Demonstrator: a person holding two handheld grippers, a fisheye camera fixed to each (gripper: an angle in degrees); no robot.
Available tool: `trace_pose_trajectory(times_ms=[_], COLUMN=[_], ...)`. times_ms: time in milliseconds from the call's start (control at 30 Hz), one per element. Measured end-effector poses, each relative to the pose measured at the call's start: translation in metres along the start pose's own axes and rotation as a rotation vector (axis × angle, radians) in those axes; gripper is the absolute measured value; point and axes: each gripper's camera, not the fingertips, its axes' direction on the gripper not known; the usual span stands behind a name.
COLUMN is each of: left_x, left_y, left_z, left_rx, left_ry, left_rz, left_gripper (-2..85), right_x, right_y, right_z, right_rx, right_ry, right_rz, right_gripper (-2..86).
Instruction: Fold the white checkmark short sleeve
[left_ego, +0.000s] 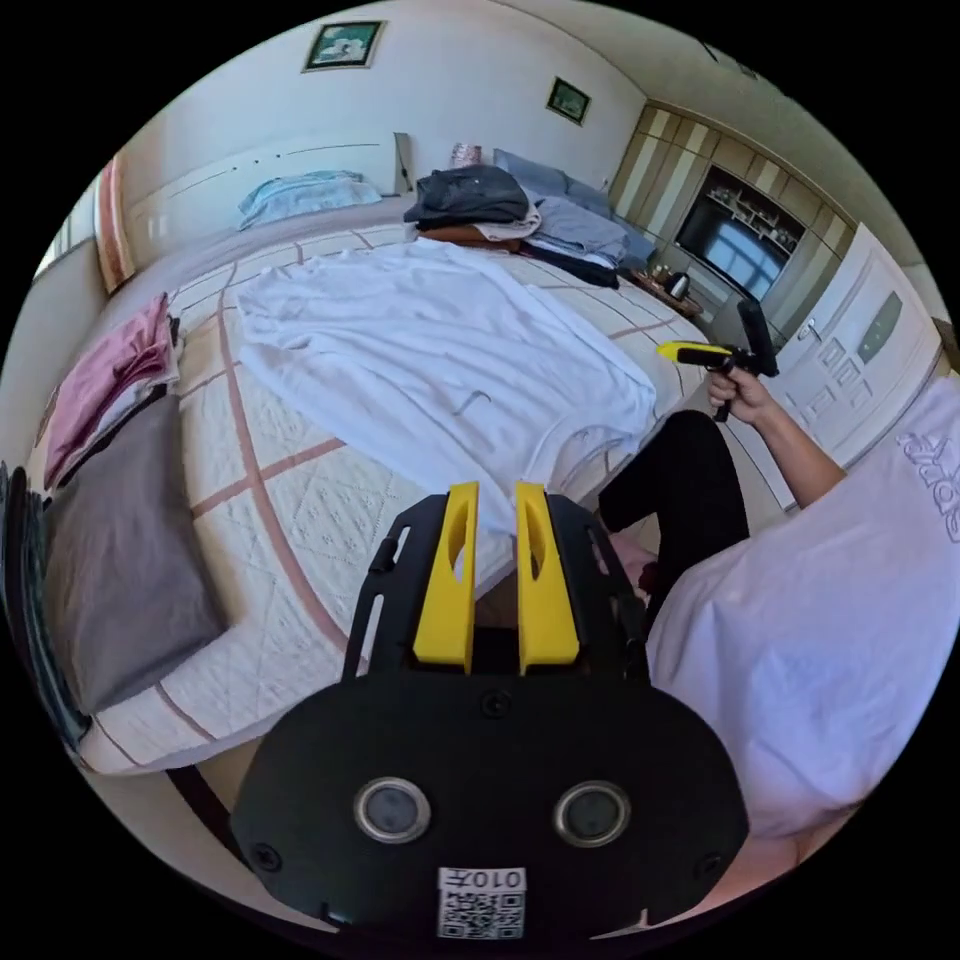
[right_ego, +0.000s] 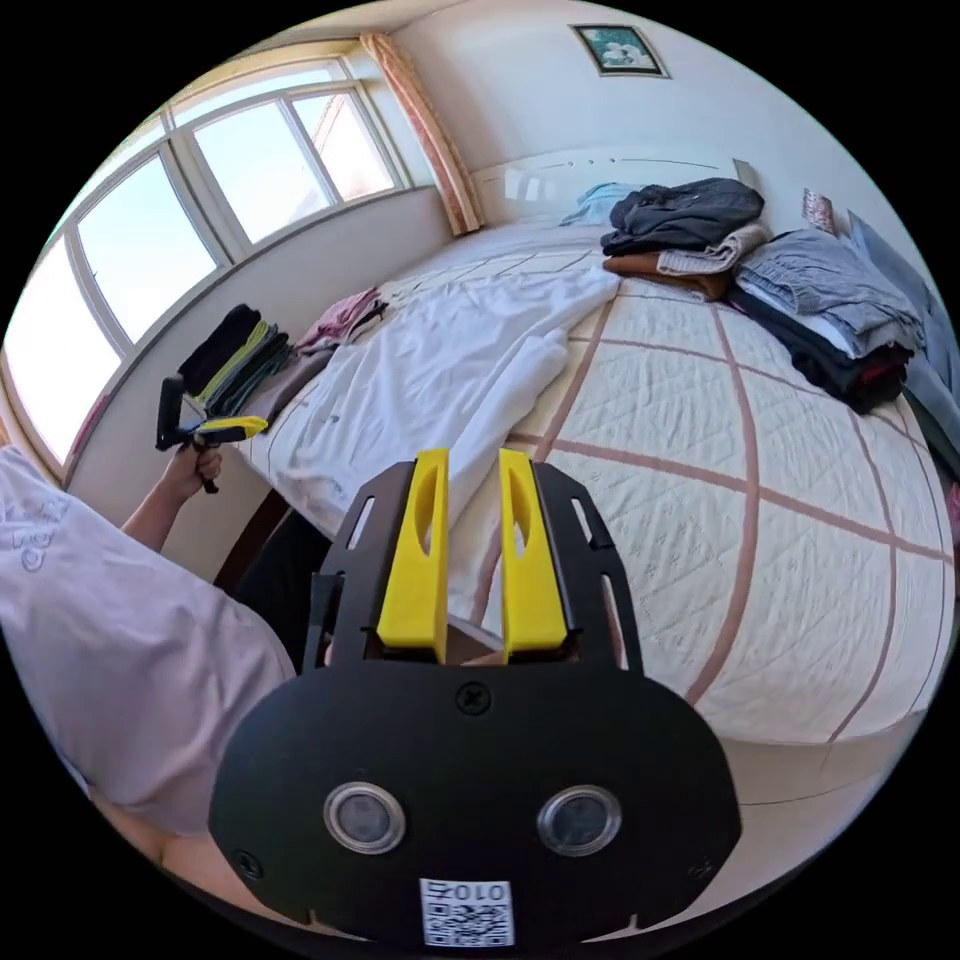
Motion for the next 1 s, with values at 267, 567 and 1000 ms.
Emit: trace_pose_trajectory(times_ms=[267,567,1000], left_x=[-0.077,-0.091,-0.145], left_y=[-0.076,-0.077,0.005], left_z=[0.038,0.066,0.027], left_rx=[0.045,-0.012,0.096], left_ry=[-0.085,-0.140,-0.001], left_rz=[-0.274,-0.274,-0.423], left_gripper=[8.4,1.8,-0.1], right_x=[0.044,0.035,0.060], right_y=[-0.076,-0.081,0.021], right_z=[0.073,0.101,-0.008], right_rx=[0.004,-0.114,-0.104], right_ry=[-0.033,-0.039,0.147], right_rz=[0.256,0.238,0.464], right_gripper=[11.0,6.1,4.0])
